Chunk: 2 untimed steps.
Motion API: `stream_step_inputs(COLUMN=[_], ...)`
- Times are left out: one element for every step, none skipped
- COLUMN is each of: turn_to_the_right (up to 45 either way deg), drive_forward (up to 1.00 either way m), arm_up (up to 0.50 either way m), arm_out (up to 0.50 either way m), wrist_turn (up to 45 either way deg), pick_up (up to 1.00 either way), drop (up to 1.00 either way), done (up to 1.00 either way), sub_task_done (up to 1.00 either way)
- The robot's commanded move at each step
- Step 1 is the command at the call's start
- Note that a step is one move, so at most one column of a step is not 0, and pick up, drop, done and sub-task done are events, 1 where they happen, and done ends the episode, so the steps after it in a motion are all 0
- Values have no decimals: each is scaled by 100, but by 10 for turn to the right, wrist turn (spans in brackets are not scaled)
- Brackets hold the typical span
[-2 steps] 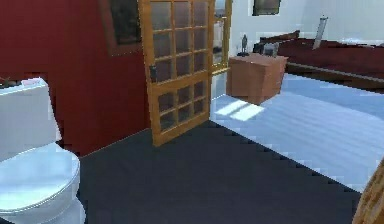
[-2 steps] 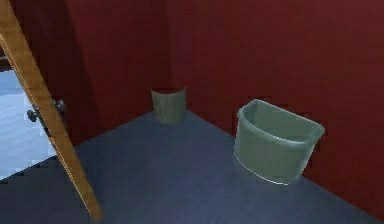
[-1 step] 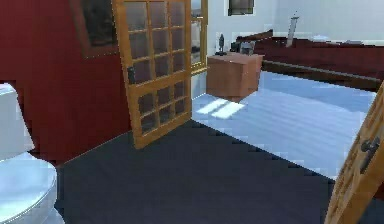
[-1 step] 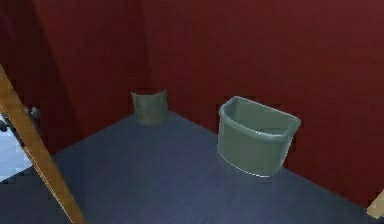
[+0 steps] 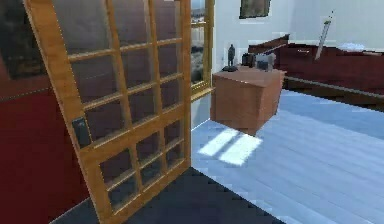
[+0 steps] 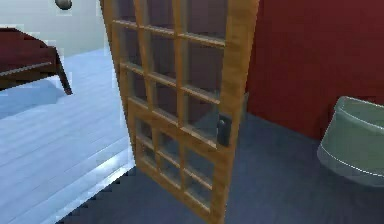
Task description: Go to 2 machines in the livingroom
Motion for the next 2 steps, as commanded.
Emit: stream_step_inputs(turn_to_the_right=[450,60], drive_forward=[0,0], arm_up=[0,0], arm_out=[0,0], wrist_turn=[0,0], pick_up=[0,0], drop=[0,0], done=[0,0], sub_task_done=[0,0])
